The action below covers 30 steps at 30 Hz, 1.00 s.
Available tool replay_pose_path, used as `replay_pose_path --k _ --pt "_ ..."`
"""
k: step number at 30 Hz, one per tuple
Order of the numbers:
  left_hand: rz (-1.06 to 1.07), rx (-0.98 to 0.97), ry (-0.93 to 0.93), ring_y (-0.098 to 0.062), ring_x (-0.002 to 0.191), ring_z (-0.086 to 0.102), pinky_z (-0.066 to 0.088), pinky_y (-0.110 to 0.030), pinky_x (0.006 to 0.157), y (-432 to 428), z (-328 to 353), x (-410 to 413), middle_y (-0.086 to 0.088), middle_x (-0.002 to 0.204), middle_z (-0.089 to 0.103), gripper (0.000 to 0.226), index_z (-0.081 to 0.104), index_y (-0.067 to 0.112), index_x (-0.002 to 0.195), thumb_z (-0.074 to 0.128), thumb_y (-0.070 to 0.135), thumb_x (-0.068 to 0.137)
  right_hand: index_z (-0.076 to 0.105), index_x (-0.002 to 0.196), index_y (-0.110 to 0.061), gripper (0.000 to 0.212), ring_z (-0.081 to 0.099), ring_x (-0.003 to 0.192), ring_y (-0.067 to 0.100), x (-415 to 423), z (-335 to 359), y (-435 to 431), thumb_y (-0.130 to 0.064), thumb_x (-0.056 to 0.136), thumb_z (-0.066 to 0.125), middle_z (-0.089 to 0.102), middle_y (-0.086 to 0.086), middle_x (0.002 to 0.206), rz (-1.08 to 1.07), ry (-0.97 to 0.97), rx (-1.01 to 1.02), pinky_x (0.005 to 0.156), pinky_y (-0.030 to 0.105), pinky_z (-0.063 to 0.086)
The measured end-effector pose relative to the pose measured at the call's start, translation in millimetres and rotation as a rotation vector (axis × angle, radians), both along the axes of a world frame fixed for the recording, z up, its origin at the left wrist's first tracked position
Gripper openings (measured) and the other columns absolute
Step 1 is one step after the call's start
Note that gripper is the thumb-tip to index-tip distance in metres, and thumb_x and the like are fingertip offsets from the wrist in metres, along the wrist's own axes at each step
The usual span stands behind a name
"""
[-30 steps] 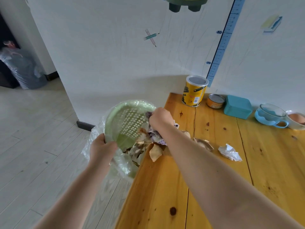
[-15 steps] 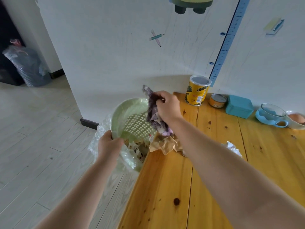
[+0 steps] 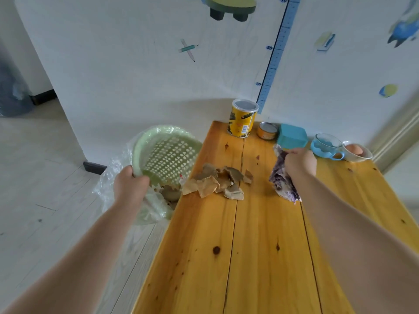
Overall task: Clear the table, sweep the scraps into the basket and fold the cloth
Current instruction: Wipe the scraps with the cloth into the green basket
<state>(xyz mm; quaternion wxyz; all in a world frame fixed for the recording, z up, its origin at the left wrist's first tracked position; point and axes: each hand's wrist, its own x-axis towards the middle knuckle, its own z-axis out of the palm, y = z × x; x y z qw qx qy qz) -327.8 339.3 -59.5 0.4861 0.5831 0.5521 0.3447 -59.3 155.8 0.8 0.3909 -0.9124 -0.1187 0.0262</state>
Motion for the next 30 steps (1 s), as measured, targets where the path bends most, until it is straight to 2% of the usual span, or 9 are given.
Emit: replay_pose_path --k 3,5,7,11,16,17,22,25,30 --pt "-0.002 0.011 -0.011 -0.017 0.052 0.032 0.026 -0.027 0.048 -4.9 4.3 2.2 -0.002 0.06 0.035 0.028 0.033 0.013 0.061 0.046 -0.009 0.074 0.062 0.096 0.004 0.027 0.053 0.079 0.032 4.0 -11.0 -13.7 -0.004 0.091 0.037 0.057 0.017 0.084 -0.097 0.094 -0.131 0.069 0.037 0.043" --pt "0.013 0.022 -0.004 -0.018 0.051 0.029 0.023 -0.026 0.048 -5.9 4.6 3.1 -0.002 0.059 0.033 0.03 0.031 0.013 0.059 0.045 -0.009 0.073 0.061 0.1 0.004 0.029 0.052 0.08 0.031 1.3 -17.9 -14.9 -0.006 0.094 0.035 0.057 0.014 0.079 -0.091 0.136 -0.217 0.065 0.033 0.04" --pt "0.021 0.03 0.012 -0.019 0.053 0.031 0.024 -0.028 0.049 -5.3 2.2 3.3 -0.003 0.059 0.035 0.028 0.031 0.012 0.06 0.045 -0.008 0.072 0.062 0.105 0.001 0.031 0.048 0.077 0.026 -2.2 -26.3 -12.7 -0.003 0.093 0.033 0.055 0.009 0.074 -0.073 0.107 -0.206 0.061 0.031 0.037" --pt "0.019 0.016 0.01 -0.02 0.054 0.033 0.025 -0.03 0.05 -5.5 -1.5 4.3 -0.003 0.06 0.035 0.026 0.033 0.012 0.061 0.046 -0.008 0.072 0.062 0.116 -0.007 0.039 0.055 0.092 0.029 -17.9 -32.7 2.0 -0.004 0.092 0.031 0.064 0.016 0.11 -0.062 0.103 -0.051 0.071 0.029 0.038" --pt "0.011 0.014 -0.001 -0.021 0.055 0.035 0.028 -0.029 0.051 -7.6 -0.5 3.1 -0.004 0.061 0.036 0.026 0.034 0.012 0.062 0.046 -0.008 0.074 0.062 0.119 -0.01 0.042 0.057 0.104 0.03 -45.6 -30.3 35.1 0.0 0.09 0.033 0.062 0.014 0.119 0.054 0.155 0.051 0.078 0.027 0.042" --pt "0.011 0.008 -0.004 -0.02 0.054 0.035 0.028 -0.029 0.052 -7.1 -1.3 2.8 -0.004 0.061 0.036 0.026 0.034 0.012 0.062 0.047 -0.008 0.074 0.062 0.118 -0.01 0.043 0.057 0.105 0.031 -50.7 -31.2 41.0 0.001 0.088 0.034 0.063 0.014 0.118 0.074 0.161 0.065 0.081 0.03 0.045" --pt "0.031 -0.051 -0.038 -0.022 0.063 0.042 0.033 -0.033 0.055 -0.6 -9.2 1.5 -0.006 0.066 0.042 0.015 0.044 0.008 0.074 0.049 -0.007 0.074 0.066 0.11 -0.01 0.04 0.056 0.092 0.029 -65.6 -35.5 56.3 0.001 0.084 0.037 0.065 0.014 0.109 0.132 0.165 0.055 0.074 0.032 0.046" --pt "0.027 -0.076 -0.08 -0.021 0.06 0.042 0.034 -0.03 0.053 0.5 -10.3 1.3 -0.005 0.065 0.043 0.02 0.043 0.009 0.07 0.049 -0.009 0.074 0.066 0.103 -0.005 0.035 0.052 0.081 0.026 -65.8 -32.6 63.7 0.001 0.084 0.037 0.066 0.015 0.102 0.127 0.18 0.035 0.076 0.034 0.048" --pt "0.023 -0.094 -0.092 -0.024 0.066 0.045 0.036 -0.034 0.057 3.3 -13.9 -0.5 -0.006 0.065 0.044 0.021 0.042 0.008 0.066 0.049 -0.01 0.071 0.066 0.092 -0.009 0.031 0.055 0.079 0.029 -85.7 -35.5 94.6 0.001 0.082 0.038 0.061 0.011 0.086 0.237 0.212 0.02 0.069 0.034 0.049"
